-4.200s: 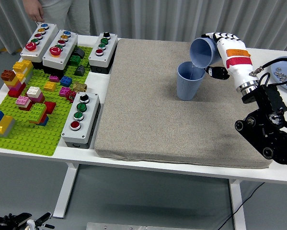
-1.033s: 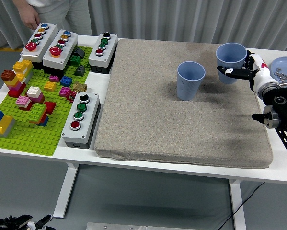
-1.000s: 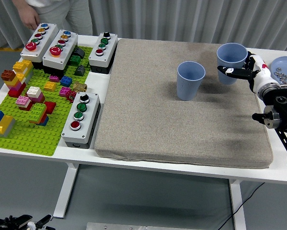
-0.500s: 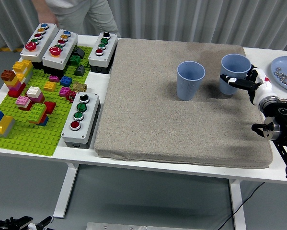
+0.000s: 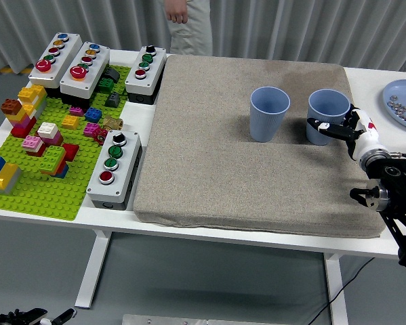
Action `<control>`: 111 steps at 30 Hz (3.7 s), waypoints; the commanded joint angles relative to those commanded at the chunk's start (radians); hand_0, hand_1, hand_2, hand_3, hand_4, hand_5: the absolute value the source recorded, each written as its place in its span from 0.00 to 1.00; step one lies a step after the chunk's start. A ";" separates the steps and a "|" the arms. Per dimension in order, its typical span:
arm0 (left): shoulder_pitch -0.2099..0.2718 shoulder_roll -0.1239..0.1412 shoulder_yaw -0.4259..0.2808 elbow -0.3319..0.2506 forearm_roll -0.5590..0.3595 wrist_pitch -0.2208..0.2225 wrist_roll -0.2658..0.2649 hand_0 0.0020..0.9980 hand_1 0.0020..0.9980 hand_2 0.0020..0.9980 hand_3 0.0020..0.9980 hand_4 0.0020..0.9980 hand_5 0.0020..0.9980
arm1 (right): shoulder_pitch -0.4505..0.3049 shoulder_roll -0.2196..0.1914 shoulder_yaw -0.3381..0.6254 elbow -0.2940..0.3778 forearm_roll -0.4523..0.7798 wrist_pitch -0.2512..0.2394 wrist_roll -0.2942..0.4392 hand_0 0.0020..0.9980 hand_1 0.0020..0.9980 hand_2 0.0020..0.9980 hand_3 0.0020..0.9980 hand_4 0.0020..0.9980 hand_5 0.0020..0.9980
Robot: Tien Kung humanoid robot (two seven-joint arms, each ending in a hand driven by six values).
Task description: Pick cup pour cup place
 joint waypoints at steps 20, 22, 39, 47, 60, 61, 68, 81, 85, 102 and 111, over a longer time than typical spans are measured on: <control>-0.003 0.000 -0.004 0.000 0.002 0.000 0.000 0.77 0.77 0.82 0.68 0.51 1.00 | 0.005 -0.008 0.018 -0.001 -0.069 0.080 -0.036 0.94 0.88 0.94 0.93 0.86 0.12; -0.002 0.000 -0.004 0.000 0.001 0.001 0.000 0.77 0.77 0.82 0.68 0.51 1.00 | 0.005 -0.008 0.018 -0.001 -0.070 0.084 -0.034 0.95 0.90 0.99 0.95 0.86 0.12; -0.001 0.000 -0.010 0.000 0.005 0.001 -0.001 0.77 0.77 0.82 0.68 0.51 1.00 | -0.008 -0.036 0.029 0.024 -0.118 0.120 -0.064 0.96 0.92 1.00 0.98 0.89 0.14; 0.005 0.001 -0.013 0.000 0.005 0.000 -0.001 0.77 0.77 0.82 0.68 0.51 1.00 | -0.034 -0.059 0.026 0.057 -0.122 0.127 -0.078 0.96 0.92 1.00 0.98 0.90 0.15; 0.023 0.005 -0.025 0.000 0.009 0.003 -0.003 0.77 0.77 0.82 0.68 0.51 1.00 | -0.240 -0.185 0.148 0.260 -0.193 0.149 -0.116 0.96 0.92 1.00 0.98 0.90 0.15; 0.024 0.006 -0.027 0.000 0.011 0.003 -0.003 0.77 0.77 0.82 0.68 0.51 1.00 | -0.261 -0.190 0.167 0.285 -0.199 0.149 -0.119 0.96 0.92 1.00 0.98 0.90 0.15; 0.025 0.008 -0.043 0.000 0.031 0.003 -0.001 0.77 0.77 0.82 0.68 0.51 1.00 | -0.342 -0.192 0.276 0.411 -0.249 0.154 -0.144 0.96 0.92 1.00 0.97 0.89 0.15; 0.009 0.010 -0.043 0.000 0.034 0.002 -0.001 0.77 0.77 0.82 0.68 0.51 1.00 | -0.211 -0.176 0.310 0.373 -0.200 0.098 -0.124 0.95 0.90 0.96 0.92 0.89 0.16; 0.004 0.011 -0.034 0.000 0.025 0.002 -0.001 0.77 0.77 0.82 0.68 0.51 1.00 | -0.116 -0.182 0.320 0.327 -0.177 0.085 -0.112 0.95 0.90 0.96 0.92 0.89 0.16; -0.005 0.012 -0.002 0.000 -0.005 0.001 -0.002 0.78 0.77 0.82 0.68 0.51 1.00 | 0.124 -0.096 0.385 0.127 0.087 0.026 0.059 0.89 0.81 0.84 0.83 0.88 0.30; 0.000 0.014 0.011 0.000 -0.019 0.001 -0.002 0.78 0.77 0.82 0.68 0.51 1.00 | 0.147 -0.086 0.397 0.119 0.146 0.009 0.002 0.90 0.81 0.83 0.81 0.87 0.82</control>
